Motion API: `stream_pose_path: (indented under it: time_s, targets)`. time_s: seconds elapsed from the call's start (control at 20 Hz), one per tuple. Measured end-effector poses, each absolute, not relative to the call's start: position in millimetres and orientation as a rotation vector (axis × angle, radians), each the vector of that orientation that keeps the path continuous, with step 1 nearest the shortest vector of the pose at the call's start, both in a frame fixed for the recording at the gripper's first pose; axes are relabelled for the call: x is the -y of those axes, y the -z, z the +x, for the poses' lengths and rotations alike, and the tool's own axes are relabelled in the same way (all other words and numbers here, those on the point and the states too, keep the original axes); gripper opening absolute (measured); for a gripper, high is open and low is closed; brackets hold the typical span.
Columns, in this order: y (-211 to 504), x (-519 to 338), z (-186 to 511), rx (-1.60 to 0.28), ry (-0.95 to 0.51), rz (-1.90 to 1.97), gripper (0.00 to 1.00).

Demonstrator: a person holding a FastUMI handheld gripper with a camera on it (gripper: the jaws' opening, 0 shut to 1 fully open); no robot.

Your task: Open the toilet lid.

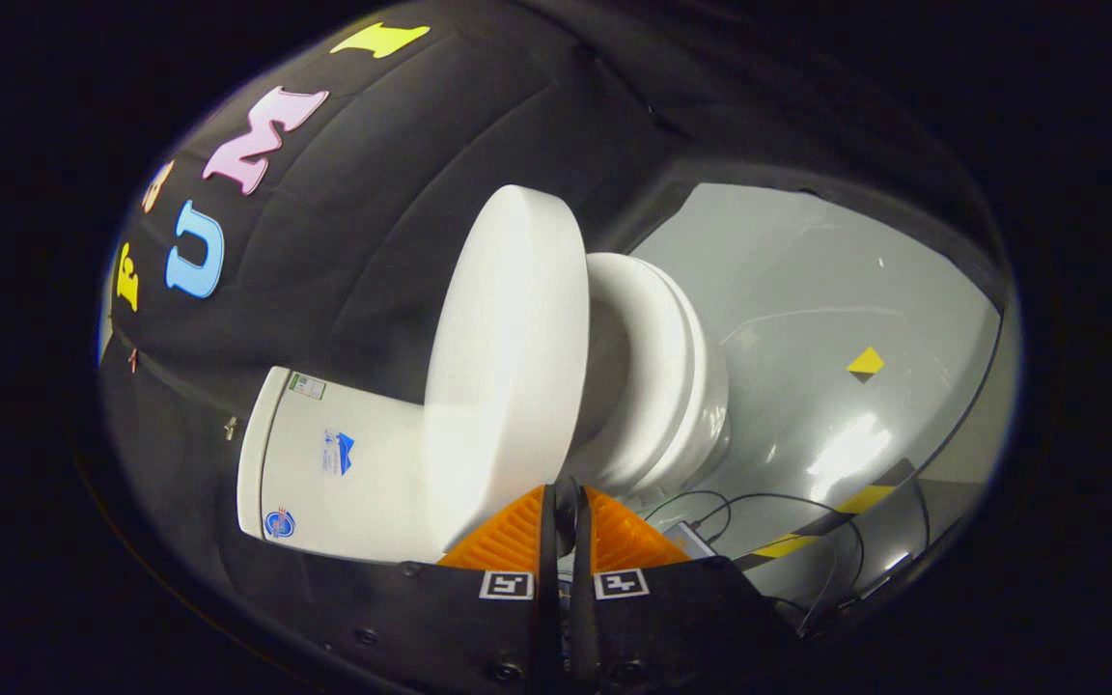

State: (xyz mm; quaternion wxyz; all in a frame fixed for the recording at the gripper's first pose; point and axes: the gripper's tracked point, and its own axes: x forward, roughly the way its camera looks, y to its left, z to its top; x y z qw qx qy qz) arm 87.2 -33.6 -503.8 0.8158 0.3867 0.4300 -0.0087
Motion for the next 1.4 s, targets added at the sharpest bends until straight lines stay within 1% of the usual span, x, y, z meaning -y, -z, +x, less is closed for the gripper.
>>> stream_pose_path:
  time_s: [0.25, 0.65, 1.25, 1.4]
  targets:
    - [452, 9, 91, -0.882, 0.022, 0.761, 0.05]
    - [405, -26, 94, -0.824, 0.106, 0.604, 0.05]
    - [346, -102, 96, -0.753, 0.124, 0.388, 0.05]
    - [332, -130, 96, -0.729, 0.103, 0.345, 0.06]
